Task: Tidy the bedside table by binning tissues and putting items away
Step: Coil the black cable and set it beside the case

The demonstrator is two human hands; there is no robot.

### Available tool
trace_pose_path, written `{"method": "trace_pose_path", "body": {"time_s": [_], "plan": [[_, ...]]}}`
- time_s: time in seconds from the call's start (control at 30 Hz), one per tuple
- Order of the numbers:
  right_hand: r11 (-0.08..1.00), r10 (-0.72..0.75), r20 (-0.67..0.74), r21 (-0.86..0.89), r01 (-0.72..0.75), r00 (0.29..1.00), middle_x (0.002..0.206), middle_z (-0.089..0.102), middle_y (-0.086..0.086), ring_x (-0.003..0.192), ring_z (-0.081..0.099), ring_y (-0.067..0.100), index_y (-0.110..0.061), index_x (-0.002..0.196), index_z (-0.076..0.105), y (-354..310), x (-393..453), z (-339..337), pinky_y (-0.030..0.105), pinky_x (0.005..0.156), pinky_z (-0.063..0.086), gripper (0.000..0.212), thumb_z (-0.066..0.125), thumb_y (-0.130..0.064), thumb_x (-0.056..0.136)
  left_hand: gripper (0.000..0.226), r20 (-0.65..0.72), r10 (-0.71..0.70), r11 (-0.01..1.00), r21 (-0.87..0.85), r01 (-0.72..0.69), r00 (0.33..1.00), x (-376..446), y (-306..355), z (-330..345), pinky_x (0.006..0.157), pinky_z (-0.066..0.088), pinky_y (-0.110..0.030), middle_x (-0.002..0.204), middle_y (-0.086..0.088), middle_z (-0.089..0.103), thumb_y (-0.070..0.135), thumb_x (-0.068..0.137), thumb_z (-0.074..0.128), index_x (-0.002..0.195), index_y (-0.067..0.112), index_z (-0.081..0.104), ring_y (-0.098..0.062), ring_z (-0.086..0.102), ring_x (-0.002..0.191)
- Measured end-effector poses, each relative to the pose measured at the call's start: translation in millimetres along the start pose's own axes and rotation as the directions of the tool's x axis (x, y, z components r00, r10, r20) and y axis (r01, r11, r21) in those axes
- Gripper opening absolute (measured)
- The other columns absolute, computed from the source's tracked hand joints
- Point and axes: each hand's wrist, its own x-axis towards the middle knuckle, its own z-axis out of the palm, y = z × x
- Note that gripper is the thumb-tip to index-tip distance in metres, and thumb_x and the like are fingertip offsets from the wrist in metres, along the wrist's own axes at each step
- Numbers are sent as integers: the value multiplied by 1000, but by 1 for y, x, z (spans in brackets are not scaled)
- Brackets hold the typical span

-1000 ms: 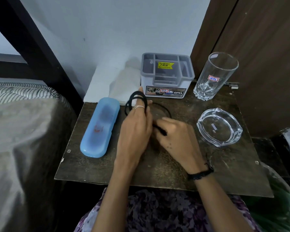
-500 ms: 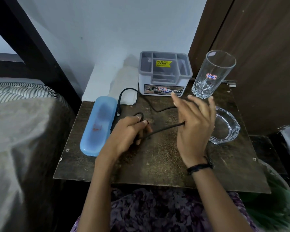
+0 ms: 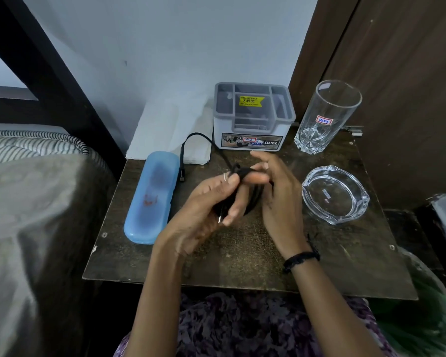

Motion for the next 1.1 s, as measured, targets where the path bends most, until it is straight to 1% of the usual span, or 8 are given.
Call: {"method": "trace_pose_path", "body": {"time_s": [0.13, 0.27, 0.43, 0.57, 0.67, 0.83, 0.93, 1.1], "plan": [[992, -29, 56, 122, 22, 998, 79, 63, 1, 72, 60, 8, -12, 112, 56, -3, 0, 2, 19, 69, 48, 20, 45, -9, 96, 39, -201, 171, 975, -108, -195, 965, 6, 1, 0, 69, 50, -15, 80, 5, 71, 24, 88, 43, 121, 6, 53, -3, 55, 60], [977, -7, 144, 213, -24, 990, 65, 57, -16, 50, 58, 1, -17, 112, 62, -9, -3, 8, 20, 54, 51, 22, 52, -22, 93, 35, -409, 240, 939, -131, -317, 880, 9, -1, -2, 72, 51, -16, 118, 3, 65, 12, 96, 30, 124, 14, 50, -3, 63, 88], [988, -156, 191, 39, 152, 969, 65, 51, -13, 58, 46, 1, -14, 85, 68, -9, -4, 13, 17, 53, 34, 9, 63, -21, 86, 38, -537, 325, 939, 284, -196, 778, 11, -7, 3, 77, 47, -14, 88, 20, 71, 10, 99, 29, 129, 33, 33, 5, 59, 80], [940, -309, 231, -72, 333, 923, 62, 52, -8, 54, 43, 6, -18, 71, 60, -9, -6, 9, 29, 46, 43, 22, 56, -32, 86, 52, -457, 501, 649, 760, 30, 735, 7, -8, -4, 94, 43, -27, 104, 58, 43, 16, 99, 35, 137, 39, 9, -6, 57, 108], [910, -381, 188, -99, 404, 905, 62, 50, -10, 52, 37, 3, -17, 75, 67, -11, -7, 3, 28, 42, 41, 23, 58, -34, 89, 56, -395, 471, 480, 865, 147, 789, 1, -6, -17, 90, 42, -21, 122, 43, 39, 19, 96, 37, 142, 36, 11, 0, 56, 107], [913, -386, -17, -149, 379, 922, 68, 61, -4, 51, 47, 6, -17, 90, 73, -3, -4, -6, 22, 44, 41, 20, 63, -34, 87, 19, -478, 196, 747, 639, 186, 856, -1, -3, -16, 63, 43, -25, 68, -1, 62, 14, 94, 45, 95, 21, 62, -10, 53, 60], [960, -280, -114, -7, 281, 953, 65, 55, -4, 53, 39, 2, -16, 96, 74, 1, 0, -8, 14, 50, 31, 21, 65, -31, 84, 38, -439, 131, 822, 549, 150, 889, 1, -3, -13, 51, 34, -22, 42, 3, 48, 24, 95, 38, 63, 17, 57, -11, 40, 43], [975, -112, -83, 182, 125, 990, 70, 57, -5, 58, 54, 15, -18, 107, 69, 4, 3, -4, 23, 51, 40, 25, 58, -28, 88, 55, -322, 15, 919, 378, 114, 947, 4, -1, -6, 37, 24, -16, 31, 8, 28, 41, 95, 30, 65, 11, 65, -9, 23, 30]]}}
